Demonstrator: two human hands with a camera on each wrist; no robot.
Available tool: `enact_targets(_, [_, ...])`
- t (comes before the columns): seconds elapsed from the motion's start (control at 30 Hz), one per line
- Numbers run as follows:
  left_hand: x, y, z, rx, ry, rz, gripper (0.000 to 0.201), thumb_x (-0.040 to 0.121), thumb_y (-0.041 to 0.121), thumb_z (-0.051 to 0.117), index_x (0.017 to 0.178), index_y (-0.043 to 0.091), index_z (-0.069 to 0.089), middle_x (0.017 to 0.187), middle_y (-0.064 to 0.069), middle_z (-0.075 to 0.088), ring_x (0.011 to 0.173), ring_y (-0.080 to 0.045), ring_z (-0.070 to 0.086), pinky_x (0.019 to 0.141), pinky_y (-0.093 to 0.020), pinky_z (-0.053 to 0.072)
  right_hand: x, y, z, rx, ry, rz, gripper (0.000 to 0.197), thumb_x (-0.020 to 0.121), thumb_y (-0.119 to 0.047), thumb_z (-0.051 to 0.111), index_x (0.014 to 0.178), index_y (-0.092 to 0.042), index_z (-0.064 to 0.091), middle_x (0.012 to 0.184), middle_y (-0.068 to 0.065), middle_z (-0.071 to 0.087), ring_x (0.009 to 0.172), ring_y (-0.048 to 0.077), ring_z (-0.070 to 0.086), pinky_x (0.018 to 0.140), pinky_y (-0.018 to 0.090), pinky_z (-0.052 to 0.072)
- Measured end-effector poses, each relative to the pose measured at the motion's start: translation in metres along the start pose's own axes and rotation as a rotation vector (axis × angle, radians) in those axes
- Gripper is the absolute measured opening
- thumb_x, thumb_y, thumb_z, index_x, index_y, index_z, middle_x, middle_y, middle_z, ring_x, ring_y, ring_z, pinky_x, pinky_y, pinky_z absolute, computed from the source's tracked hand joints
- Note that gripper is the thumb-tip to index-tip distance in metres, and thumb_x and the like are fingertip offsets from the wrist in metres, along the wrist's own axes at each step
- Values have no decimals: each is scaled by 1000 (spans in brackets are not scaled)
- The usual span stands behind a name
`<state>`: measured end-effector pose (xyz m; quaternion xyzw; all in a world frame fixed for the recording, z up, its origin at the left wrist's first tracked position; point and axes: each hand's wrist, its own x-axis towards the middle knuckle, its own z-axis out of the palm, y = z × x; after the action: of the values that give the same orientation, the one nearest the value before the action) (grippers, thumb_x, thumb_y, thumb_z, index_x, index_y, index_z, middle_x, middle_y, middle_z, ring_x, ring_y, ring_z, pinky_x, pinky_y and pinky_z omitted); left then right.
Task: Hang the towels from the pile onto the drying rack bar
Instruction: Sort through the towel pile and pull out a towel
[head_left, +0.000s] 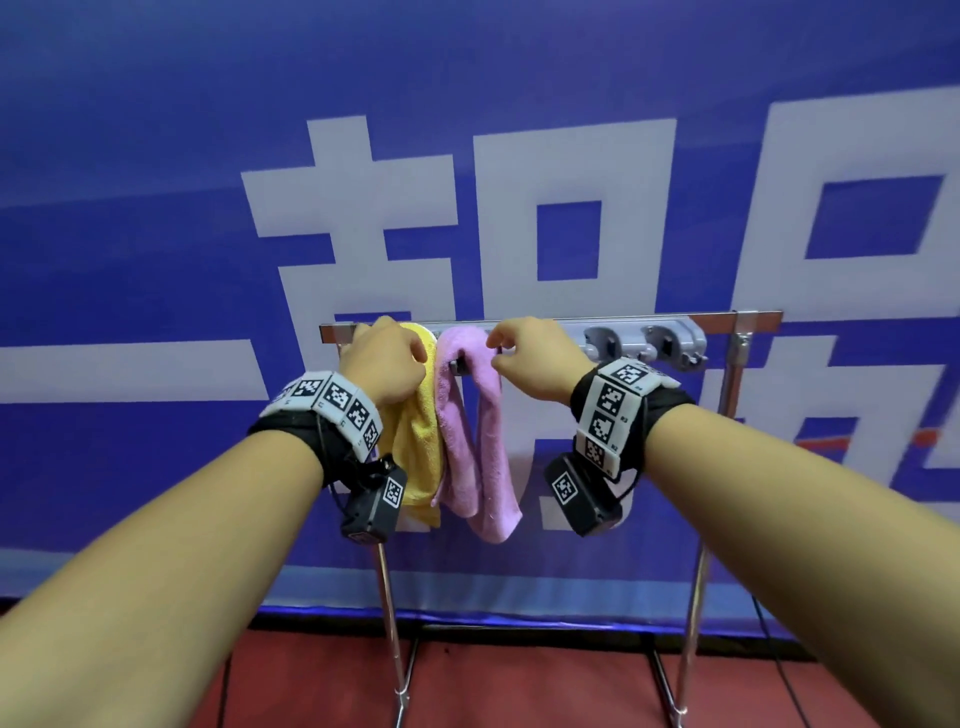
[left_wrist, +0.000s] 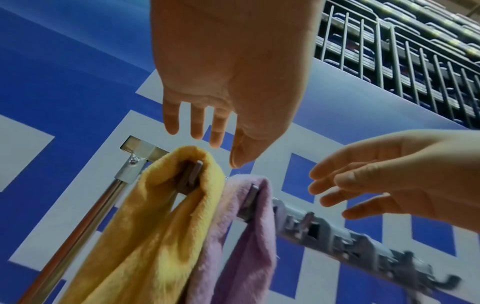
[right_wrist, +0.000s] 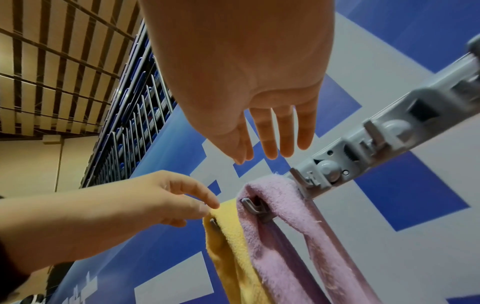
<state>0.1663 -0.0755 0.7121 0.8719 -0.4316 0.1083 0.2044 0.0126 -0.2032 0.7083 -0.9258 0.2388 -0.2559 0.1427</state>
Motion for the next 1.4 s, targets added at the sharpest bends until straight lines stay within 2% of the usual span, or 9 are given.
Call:
enact_targets(0.1, [-29,17,3,41,-19,60,19,86,24,59,95,32,73,122,-3,53,120,-32,44,98,-44,43,-30,0,-10,-29,-30,8,29,89,-19,54,114,-18,67,115,3,69,109,23,60,79,23,38])
enact_targets(0.33, [-83,47,24,-29,-75,155,27,81,18,58,95,35,73,117,-2,57,116,-30,49,98,-48,46,-101,16,-11,10,-86,48,32,88,-21,58,119,-15,66,122,6,66,114,23,60,95,32,48])
enact_targets(0.53, [-128,57,87,-93,-159,155,24,77,19,60,92,31,74,112,-6,63,106,-31,60,94,-40,50,-157,50,27,-27,-202,126,31,88,-14,59,118,-10,67,120,9,67,111,29,60,88,29,45])
enact_targets(0.67, [-164,53,152,-144,-252,113,23,74,28,62,93,31,74,115,-6,63,112,-34,57,96,-48,48,-195,79,81,10,-261,211,32,87,-14,59,118,-12,67,119,8,68,112,27,60,91,28,45])
enact_targets(0.87, [-216,21,271,-126,-428,50,24,81,18,62,101,28,70,123,-3,54,121,-33,46,98,-47,42,-258,132,198,57,-450,363,33,86,-16,61,118,-13,66,118,7,67,111,26,60,83,23,41])
enact_targets(1.03, [-254,-5,365,-163,-584,-50,21,77,20,64,93,31,71,116,-1,60,116,-32,53,97,-45,46,-299,181,279,72,-615,490,31,88,-16,63,118,-13,68,120,8,67,112,26,60,91,25,43])
enact_targets(1.2, [-285,-32,455,-214,-720,-180,25,79,15,59,73,39,65,107,-1,62,108,-31,57,96,-43,49,-331,231,352,66,-799,617,33,86,-17,61,118,-17,68,117,7,68,106,25,62,82,24,44])
enact_targets(1.3, [-303,-46,503,-234,-816,-211,24,81,14,60,87,34,70,107,-3,59,105,-29,58,93,-40,50,-352,258,391,72,-904,693,33,87,-16,57,118,-20,68,118,5,67,97,21,60,76,23,42])
enact_targets(1.4, [-325,-55,547,-240,-885,-266,25,81,11,61,93,30,72,115,-4,61,109,-29,58,94,-36,48,-377,280,422,60,-1012,724,31,91,-18,54,117,-19,70,119,4,68,105,23,63,83,26,49])
